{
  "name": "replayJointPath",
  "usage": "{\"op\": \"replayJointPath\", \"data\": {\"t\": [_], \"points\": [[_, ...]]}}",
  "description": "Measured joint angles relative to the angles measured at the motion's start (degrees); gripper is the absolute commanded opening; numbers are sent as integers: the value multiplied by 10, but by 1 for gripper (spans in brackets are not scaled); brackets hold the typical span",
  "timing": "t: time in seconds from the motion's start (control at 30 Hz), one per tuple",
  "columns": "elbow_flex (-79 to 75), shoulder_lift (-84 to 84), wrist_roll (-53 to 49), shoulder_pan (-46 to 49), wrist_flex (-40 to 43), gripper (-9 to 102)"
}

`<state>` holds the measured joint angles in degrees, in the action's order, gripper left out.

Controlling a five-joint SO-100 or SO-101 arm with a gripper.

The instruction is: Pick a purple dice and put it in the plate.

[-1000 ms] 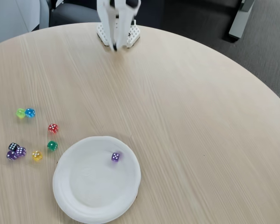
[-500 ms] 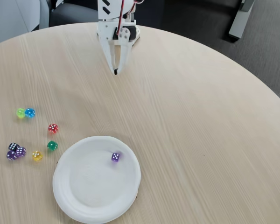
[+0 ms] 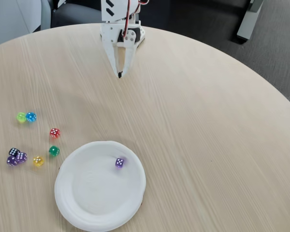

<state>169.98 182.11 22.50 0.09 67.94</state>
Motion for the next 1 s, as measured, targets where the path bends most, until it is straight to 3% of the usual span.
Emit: {"op": "replayJointPath", "data": {"t": [1.0], "points": [[6,3,-37,0,0,2]]}}
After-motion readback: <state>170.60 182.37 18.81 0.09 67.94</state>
